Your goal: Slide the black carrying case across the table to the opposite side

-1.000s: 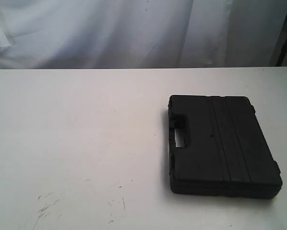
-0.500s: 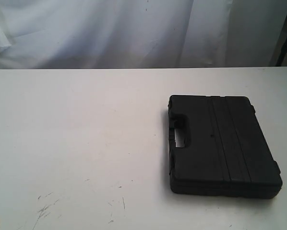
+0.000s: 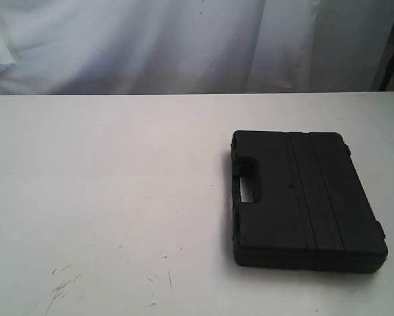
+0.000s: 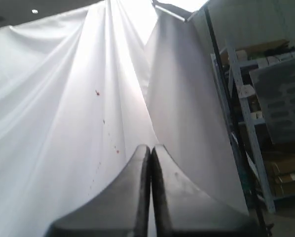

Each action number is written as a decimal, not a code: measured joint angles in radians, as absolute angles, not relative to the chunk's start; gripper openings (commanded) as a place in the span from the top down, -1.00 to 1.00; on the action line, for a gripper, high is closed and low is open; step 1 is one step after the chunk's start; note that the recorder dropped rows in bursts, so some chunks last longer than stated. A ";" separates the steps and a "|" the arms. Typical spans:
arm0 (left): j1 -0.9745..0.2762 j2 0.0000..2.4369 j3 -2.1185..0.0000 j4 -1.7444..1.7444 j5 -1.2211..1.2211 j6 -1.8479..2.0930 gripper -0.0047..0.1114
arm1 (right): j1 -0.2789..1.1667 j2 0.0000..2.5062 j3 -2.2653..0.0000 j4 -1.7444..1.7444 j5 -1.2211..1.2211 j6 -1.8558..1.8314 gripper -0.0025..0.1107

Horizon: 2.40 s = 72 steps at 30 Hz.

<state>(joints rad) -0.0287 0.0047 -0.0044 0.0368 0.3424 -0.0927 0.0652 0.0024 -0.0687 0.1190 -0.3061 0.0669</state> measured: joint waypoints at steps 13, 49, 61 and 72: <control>-0.029 0.005 -0.004 0.037 0.342 -0.093 0.92 | 0.065 0.274 -0.557 0.121 0.076 0.074 0.96; -0.029 0.005 -0.004 0.037 0.342 -0.093 0.92 | 0.197 0.857 -0.715 0.320 0.847 -0.007 0.96; -0.029 0.005 -0.004 0.037 0.342 -0.093 0.92 | 0.359 1.129 -0.911 0.295 0.878 0.129 0.96; -0.029 0.005 -0.004 0.037 0.342 -0.093 0.92 | 0.516 1.374 -1.042 0.218 0.876 0.207 0.96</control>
<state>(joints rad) -0.0287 0.0047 -0.0044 0.0368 0.3424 -0.0927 0.5159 1.3738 -1.0422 0.2183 0.8761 0.2067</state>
